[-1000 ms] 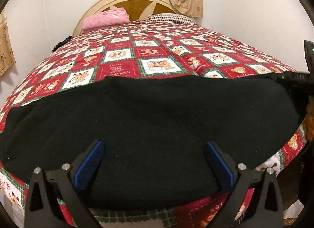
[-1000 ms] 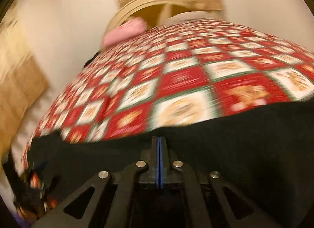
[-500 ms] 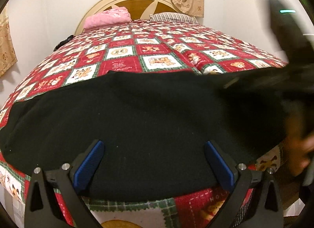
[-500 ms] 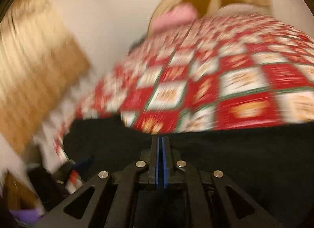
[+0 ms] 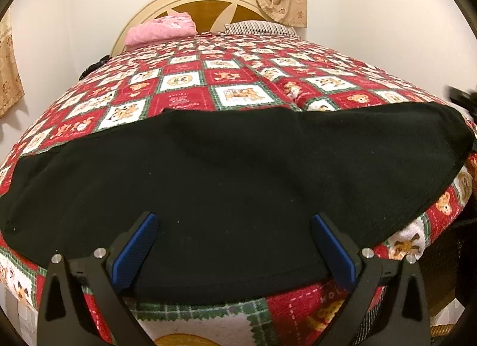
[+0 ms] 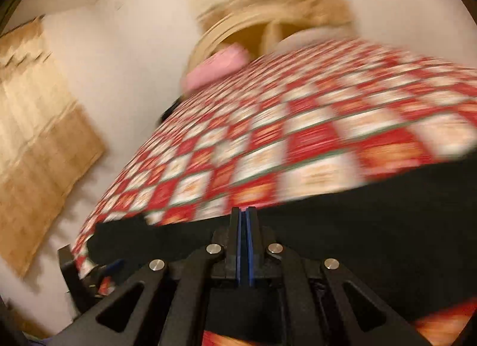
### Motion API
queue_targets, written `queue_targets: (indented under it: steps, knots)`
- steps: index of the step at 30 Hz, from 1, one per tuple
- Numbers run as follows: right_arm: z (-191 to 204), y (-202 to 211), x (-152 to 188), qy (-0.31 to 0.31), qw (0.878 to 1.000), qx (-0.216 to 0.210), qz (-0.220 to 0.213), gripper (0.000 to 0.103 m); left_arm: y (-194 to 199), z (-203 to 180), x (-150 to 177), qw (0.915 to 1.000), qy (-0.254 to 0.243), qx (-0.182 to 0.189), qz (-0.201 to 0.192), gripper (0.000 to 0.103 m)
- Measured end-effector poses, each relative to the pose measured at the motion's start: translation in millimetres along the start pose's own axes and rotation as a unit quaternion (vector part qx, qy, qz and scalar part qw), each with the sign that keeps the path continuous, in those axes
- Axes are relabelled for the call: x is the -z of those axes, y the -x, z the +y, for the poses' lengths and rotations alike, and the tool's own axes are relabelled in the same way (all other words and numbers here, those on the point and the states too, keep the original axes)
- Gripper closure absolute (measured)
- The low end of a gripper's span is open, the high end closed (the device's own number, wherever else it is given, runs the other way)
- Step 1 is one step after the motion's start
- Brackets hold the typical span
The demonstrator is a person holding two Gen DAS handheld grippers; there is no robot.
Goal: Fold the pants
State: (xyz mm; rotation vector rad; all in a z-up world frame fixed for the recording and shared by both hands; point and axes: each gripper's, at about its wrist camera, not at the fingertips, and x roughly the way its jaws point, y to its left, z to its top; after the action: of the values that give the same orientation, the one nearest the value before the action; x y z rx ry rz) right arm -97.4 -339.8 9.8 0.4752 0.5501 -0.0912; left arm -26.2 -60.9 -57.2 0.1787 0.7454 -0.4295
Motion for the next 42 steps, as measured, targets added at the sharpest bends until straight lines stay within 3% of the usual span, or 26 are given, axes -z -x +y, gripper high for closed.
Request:
queue_targets:
  steps: [2, 3, 5, 6, 7, 13, 14, 15, 16, 19, 23, 26, 28, 31, 36, 39, 42]
  knots:
    - [-43.2, 48.1, -2.9, -0.033, 0.996, 0.063, -0.054, 0.099, -0.5, -0.5, -1.0, 1.0000, 0.002, -0.004, 0.002, 0.000]
    - [-63.7, 69.6, -2.2, -0.052, 0.991, 0.092, -0.077, 0.094, -1.2, -0.8, -1.5, 1.0000, 0.003, -0.005, 0.003, 0.000]
    - [-102.8, 103.4, -0.4, -0.094, 0.979, 0.145, -0.105, 0.056, -2.7, -1.0, -2.7, 0.9999, 0.007, -0.009, 0.005, 0.000]
    - [-119.4, 114.9, 2.0, -0.113, 0.974, 0.164, -0.112, 0.030, -2.4, -1.5, -2.4, 0.9999, 0.009, -0.010, 0.005, 0.000]
    - [-132.7, 125.4, 8.5, -0.129, 0.967, 0.178, -0.126, 0.028, -2.4, -1.9, -2.2, 0.9999, 0.009, -0.011, 0.005, 0.000]
    - [-149.5, 115.2, 28.4, -0.135, 0.968, 0.176, -0.119, 0.032, -2.3, -1.4, -2.6, 0.9998, 0.012, -0.014, 0.010, 0.000]
    - [-143.6, 110.6, 26.8, -0.120, 0.968, 0.187, -0.116, 0.039, -2.1, -1.4, -2.4, 0.9998, 0.012, -0.014, 0.009, 0.000]
    - [-139.1, 105.9, 23.6, -0.102, 0.971, 0.191, -0.100, 0.062, -2.1, -1.5, -2.6, 0.9998, 0.012, -0.014, 0.009, 0.000]
    - [-136.7, 101.1, 22.2, -0.091, 0.974, 0.195, -0.077, 0.072, -1.9, -1.2, -2.6, 0.9998, 0.012, -0.014, 0.009, 0.000]
    - [-132.0, 100.3, 23.1, -0.080, 0.971, 0.216, -0.068, 0.075, -1.4, -1.0, -2.5, 0.9998, 0.011, -0.013, 0.008, 0.000]
    - [-128.6, 109.4, 22.8, -0.079, 0.976, 0.179, -0.090, 0.075, -1.3, -1.3, -2.9, 0.9998, 0.010, -0.013, 0.008, 0.000]
    - [-133.7, 104.9, 14.0, -0.080, 0.974, 0.188, -0.094, 0.074, -1.3, -1.5, -3.6, 0.9998, 0.011, -0.014, 0.009, 0.000]
    - [-142.9, 98.6, 6.8, -0.088, 0.974, 0.185, -0.095, 0.065, -1.5, -1.5, -3.7, 0.9998, 0.011, -0.014, 0.009, 0.000]
    - [-158.8, 80.8, -1.1, -0.096, 0.976, 0.177, -0.088, 0.061, -1.4, -1.2, -3.6, 0.9998, 0.011, -0.014, 0.008, 0.000]
    - [-138.3, 66.2, -4.2, -0.026, 0.970, 0.232, -0.068, 0.062, -1.2, -1.9, -3.5, 0.9998, 0.011, -0.015, 0.007, 0.000]
    - [-126.4, 58.6, -4.8, 0.018, 0.967, 0.250, -0.043, 0.093, -1.2, -2.1, -3.5, 0.9998, 0.011, -0.015, 0.007, 0.000]
    - [-118.9, 59.6, -11.4, 0.033, 0.968, 0.245, -0.043, 0.093, -1.1, -1.9, -3.8, 0.9998, 0.011, -0.014, 0.007, 0.000]
